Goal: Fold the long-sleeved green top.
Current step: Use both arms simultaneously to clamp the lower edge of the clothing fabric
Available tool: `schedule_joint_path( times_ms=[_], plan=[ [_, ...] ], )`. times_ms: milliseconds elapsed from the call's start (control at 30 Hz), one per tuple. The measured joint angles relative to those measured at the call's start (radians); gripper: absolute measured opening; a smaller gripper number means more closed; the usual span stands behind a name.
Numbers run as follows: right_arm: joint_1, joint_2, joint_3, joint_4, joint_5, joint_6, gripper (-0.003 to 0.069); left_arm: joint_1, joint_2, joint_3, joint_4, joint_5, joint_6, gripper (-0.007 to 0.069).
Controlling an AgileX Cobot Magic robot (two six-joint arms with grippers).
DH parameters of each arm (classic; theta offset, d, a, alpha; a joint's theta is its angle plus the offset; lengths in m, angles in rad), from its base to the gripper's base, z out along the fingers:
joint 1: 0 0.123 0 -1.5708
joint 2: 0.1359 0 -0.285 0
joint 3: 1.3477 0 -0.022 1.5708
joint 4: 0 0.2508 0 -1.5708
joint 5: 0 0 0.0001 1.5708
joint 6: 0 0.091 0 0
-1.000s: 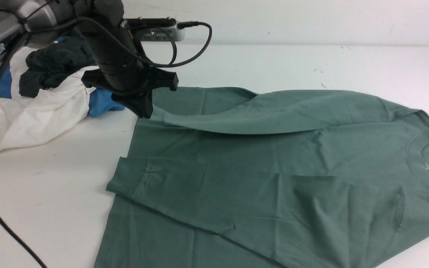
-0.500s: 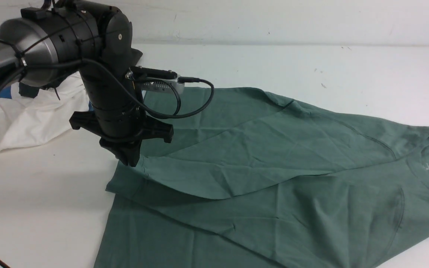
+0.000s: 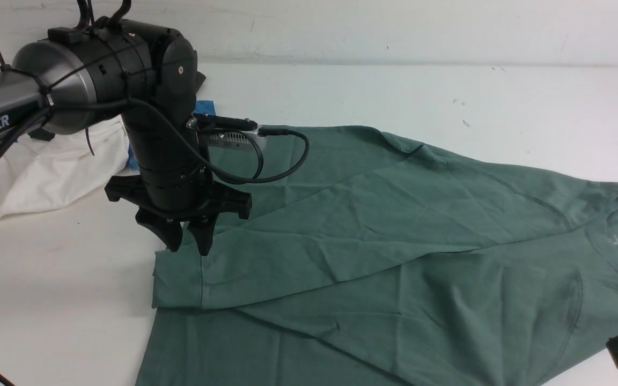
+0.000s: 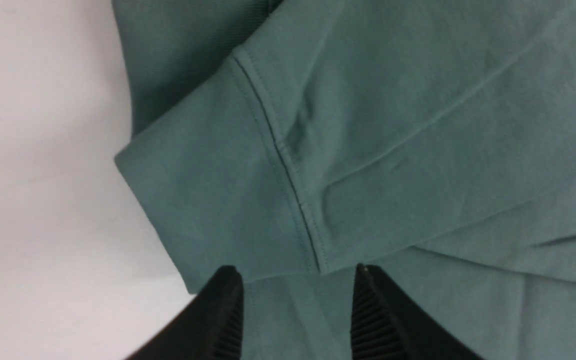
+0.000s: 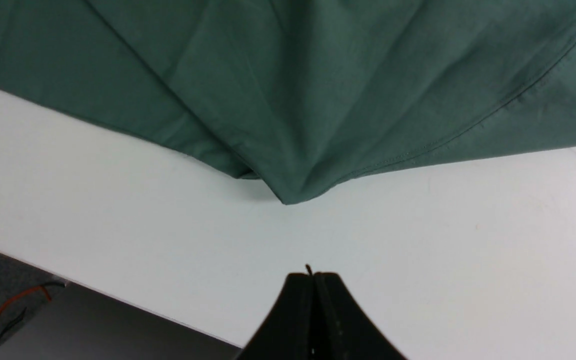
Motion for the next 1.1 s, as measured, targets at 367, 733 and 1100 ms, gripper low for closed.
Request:
schedule_joint_path(
  times_ms=[367,733,1100],
  plan=[
    [0.000,0.000,0.000,0.007,0.000,-0.008,-0.0015,0.000,-0.211,0.425,-0.030,-0.018,0.003,0.0303],
    [0.000,0.000,0.001,0.014,-0.039,-0.029,-0.0015,0.000,-0.235,0.610,-0.021,-0.105,-0.033,0.0303],
    [0.000,0.000,0.001,0.020,-0.057,-0.033,-0.0015,0.000,-0.164,0.614,-0.020,-0.214,-0.033,0.0303]
  ],
)
